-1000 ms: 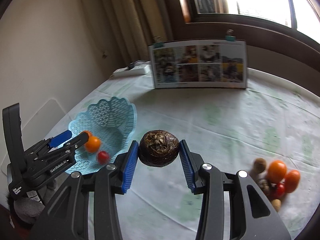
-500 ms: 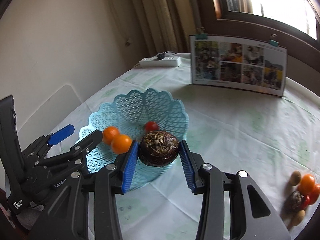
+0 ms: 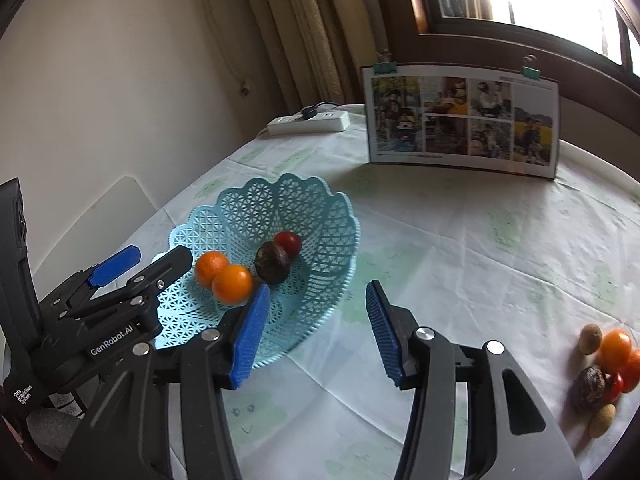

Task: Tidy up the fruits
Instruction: 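Reach the right tool to the cluster and grasp a large orange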

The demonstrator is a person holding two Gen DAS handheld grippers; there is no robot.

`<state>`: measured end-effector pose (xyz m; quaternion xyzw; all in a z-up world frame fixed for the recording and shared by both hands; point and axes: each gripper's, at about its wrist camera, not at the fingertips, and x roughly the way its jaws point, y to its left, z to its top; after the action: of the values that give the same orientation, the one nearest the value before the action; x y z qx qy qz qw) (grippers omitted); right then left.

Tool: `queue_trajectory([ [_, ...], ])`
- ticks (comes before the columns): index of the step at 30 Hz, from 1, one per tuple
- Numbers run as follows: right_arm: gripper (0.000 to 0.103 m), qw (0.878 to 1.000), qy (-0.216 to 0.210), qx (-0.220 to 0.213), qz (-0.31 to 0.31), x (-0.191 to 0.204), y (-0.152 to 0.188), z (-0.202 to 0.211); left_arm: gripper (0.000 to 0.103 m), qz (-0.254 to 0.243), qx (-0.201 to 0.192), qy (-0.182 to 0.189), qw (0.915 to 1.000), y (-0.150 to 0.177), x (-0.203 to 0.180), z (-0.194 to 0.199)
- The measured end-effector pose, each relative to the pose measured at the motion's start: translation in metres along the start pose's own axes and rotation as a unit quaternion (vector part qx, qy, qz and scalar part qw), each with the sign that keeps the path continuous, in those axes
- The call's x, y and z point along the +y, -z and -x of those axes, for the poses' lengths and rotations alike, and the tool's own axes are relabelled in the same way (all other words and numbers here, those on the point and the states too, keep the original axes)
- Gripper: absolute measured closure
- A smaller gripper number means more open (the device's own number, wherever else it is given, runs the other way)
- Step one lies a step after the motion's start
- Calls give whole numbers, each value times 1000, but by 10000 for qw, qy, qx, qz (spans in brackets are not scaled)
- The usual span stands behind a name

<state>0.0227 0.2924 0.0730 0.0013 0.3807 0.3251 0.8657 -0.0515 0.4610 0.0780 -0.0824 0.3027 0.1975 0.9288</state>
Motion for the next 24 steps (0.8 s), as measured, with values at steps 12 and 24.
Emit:
queue_trajectory([
  [12,52,9962,611,-313,-542,-67,11,43,9,-418,-66,391,9983,0,-55,8],
  [24,52,9780,1416,-525,-1436,-166,46,91,8,-865,5,751,9934,8,-110,10],
])
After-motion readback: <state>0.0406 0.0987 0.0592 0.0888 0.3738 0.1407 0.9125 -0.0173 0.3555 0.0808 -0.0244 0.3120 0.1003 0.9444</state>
